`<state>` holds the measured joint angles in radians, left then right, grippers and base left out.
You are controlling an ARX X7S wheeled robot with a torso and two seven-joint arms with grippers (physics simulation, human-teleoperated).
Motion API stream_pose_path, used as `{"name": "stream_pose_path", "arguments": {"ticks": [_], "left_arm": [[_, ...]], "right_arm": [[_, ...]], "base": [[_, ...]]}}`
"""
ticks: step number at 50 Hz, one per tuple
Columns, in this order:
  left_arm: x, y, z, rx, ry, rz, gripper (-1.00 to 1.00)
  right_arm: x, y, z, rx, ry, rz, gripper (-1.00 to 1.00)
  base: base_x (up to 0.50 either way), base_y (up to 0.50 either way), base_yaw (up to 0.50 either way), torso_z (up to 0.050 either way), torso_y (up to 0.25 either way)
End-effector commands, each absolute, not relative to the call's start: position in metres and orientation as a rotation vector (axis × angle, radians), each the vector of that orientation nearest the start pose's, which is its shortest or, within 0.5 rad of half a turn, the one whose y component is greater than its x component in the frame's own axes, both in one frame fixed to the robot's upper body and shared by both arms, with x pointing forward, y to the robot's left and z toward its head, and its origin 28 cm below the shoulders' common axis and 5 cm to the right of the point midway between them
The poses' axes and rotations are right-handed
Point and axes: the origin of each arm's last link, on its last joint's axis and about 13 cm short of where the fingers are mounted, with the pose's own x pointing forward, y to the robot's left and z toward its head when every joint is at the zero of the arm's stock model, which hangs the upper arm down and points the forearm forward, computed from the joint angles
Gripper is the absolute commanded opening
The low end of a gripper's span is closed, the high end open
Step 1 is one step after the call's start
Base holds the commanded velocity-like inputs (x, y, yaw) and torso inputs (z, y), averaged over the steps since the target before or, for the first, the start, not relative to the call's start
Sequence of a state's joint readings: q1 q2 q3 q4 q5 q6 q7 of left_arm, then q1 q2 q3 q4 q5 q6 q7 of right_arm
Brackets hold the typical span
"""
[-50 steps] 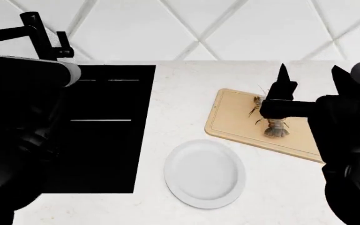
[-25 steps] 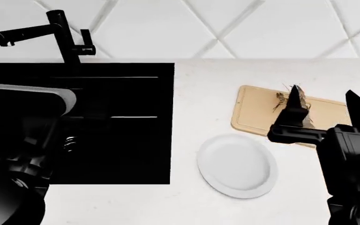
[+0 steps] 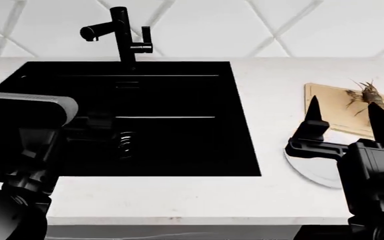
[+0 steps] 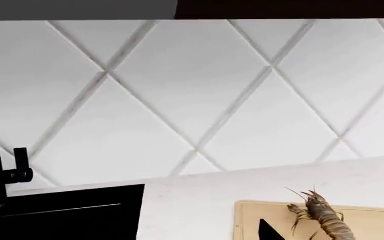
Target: Pick the lobster from the plate and place it on the cutting board. Then pick the condiment bottle from the cabinet and place it next to the cutting board.
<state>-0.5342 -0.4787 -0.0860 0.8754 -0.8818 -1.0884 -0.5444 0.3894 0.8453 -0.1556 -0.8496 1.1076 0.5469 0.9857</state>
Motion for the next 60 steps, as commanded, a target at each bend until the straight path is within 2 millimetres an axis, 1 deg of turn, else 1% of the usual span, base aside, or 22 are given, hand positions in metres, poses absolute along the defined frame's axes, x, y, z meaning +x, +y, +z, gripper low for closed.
{"name": "stream_pose_path", "arguments": {"ticks": [1,15,37,46,52,54,60], "left_arm": [[0.204,0.237,0.228,0.055,-0.223,-0.032,1.0],[0.204,0.236,0.229,0.05,-0.226,-0.041,1.0],[0.207,0.237,0.226,0.051,-0.204,-0.049,1.0],[0.226,0.245,0.243,0.055,-0.182,-0.079,1.0],[0.239,0.247,0.254,0.067,-0.168,-0.107,1.0],[0.241,0.247,0.257,0.067,-0.163,-0.117,1.0],[0.252,0.25,0.272,0.066,-0.142,-0.158,1.0]], "right_arm": [[0.184,-0.133,0.217,0.038,-0.216,-0.136,1.0],[0.181,-0.134,0.217,0.045,-0.217,-0.123,1.0],[0.184,-0.131,0.215,0.059,-0.21,-0.095,1.0],[0.195,-0.131,0.231,0.026,-0.196,-0.026,1.0],[0.201,-0.131,0.244,0.049,-0.173,0.033,1.0],[0.202,-0.131,0.25,0.083,-0.169,0.046,1.0],[0.205,-0.134,0.273,0.072,-0.113,0.079,1.0]], "base": [[-0.01,0.5,0.0,0.0,0.0],[0.0,0.5,0.0,0.0,0.0],[0.0,0.5,0.0,0.0,0.0],[0.0,0.49,0.0,0.0,0.0],[0.05,0.11,0.0,0.0,0.0],[0.0,0.0,0.0,0.0,0.0],[0.0,0.0,0.0,0.0,0.0]]}}
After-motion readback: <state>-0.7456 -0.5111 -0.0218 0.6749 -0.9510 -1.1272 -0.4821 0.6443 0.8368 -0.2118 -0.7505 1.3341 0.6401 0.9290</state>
